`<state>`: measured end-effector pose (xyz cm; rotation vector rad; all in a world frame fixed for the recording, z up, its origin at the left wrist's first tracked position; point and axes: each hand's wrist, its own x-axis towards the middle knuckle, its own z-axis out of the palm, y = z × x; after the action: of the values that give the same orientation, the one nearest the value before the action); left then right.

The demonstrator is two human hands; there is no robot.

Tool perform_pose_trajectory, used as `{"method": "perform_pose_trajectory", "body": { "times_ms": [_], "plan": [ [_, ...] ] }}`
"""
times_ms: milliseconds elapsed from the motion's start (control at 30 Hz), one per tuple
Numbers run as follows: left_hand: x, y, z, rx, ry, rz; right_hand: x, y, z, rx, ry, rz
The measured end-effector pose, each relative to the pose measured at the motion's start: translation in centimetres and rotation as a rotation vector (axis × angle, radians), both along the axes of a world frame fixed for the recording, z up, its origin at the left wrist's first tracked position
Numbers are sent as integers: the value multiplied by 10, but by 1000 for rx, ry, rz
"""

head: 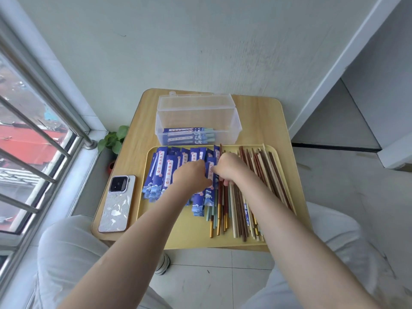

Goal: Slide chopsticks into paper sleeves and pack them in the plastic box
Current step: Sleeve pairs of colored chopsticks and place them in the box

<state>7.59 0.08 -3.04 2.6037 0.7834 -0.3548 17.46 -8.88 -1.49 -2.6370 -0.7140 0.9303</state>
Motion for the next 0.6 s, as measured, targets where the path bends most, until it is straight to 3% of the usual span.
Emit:
{"method": "perform_pose_trajectory", "body": {
  "times_ms": [333,600],
  "plan": [
    [-16,-4,-17,-114,-145,53,-36,-8,-21,301,109,-319],
    [-18,-1,-18,-148,-190,84,-43,-14,-17,371,161,-338]
  ]
}}
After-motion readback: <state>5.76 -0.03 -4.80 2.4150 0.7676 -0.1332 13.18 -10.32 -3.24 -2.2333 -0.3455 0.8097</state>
